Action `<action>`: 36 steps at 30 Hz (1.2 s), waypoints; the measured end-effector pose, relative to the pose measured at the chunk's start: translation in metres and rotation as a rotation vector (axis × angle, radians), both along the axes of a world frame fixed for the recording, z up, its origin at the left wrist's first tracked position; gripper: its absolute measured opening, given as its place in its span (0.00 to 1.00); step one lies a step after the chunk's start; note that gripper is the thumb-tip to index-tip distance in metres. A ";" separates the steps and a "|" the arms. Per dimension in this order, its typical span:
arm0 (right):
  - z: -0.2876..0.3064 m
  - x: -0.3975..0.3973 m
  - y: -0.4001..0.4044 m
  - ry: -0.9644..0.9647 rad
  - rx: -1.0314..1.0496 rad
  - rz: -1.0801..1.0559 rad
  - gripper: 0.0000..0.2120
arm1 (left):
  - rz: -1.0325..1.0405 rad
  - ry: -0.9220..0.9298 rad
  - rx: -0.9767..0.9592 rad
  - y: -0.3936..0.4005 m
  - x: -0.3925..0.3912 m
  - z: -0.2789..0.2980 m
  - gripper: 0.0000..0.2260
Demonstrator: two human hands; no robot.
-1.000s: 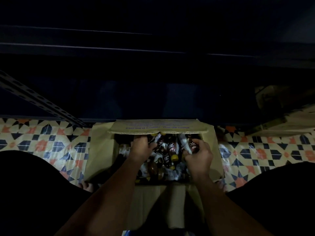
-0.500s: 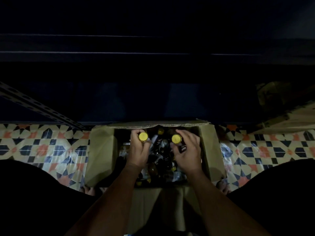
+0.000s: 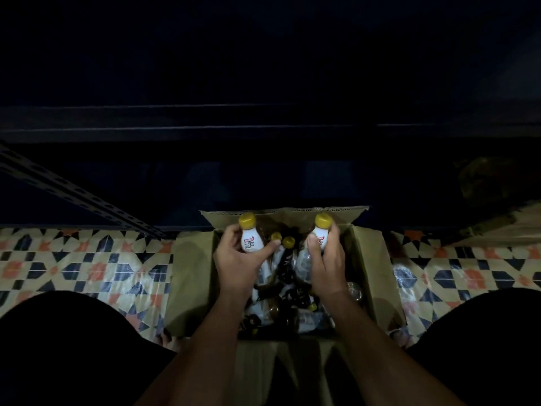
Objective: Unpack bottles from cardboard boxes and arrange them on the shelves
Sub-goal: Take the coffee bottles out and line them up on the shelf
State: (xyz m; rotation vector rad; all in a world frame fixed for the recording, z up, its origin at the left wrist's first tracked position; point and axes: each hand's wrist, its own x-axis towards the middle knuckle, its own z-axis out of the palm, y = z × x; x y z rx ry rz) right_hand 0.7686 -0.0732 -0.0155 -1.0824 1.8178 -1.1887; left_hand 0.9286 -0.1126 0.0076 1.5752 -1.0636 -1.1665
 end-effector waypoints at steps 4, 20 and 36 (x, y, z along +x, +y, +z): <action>0.026 0.002 -0.001 0.005 0.000 0.066 0.26 | -0.150 -0.142 -0.046 -0.009 0.000 0.027 0.21; 0.426 0.000 0.008 0.124 -0.218 0.089 0.12 | -0.313 -0.176 -0.175 0.007 -0.019 0.434 0.16; 0.747 -0.008 -0.084 0.135 -0.799 0.032 0.17 | -0.249 0.041 -0.728 -0.074 -0.034 0.746 0.16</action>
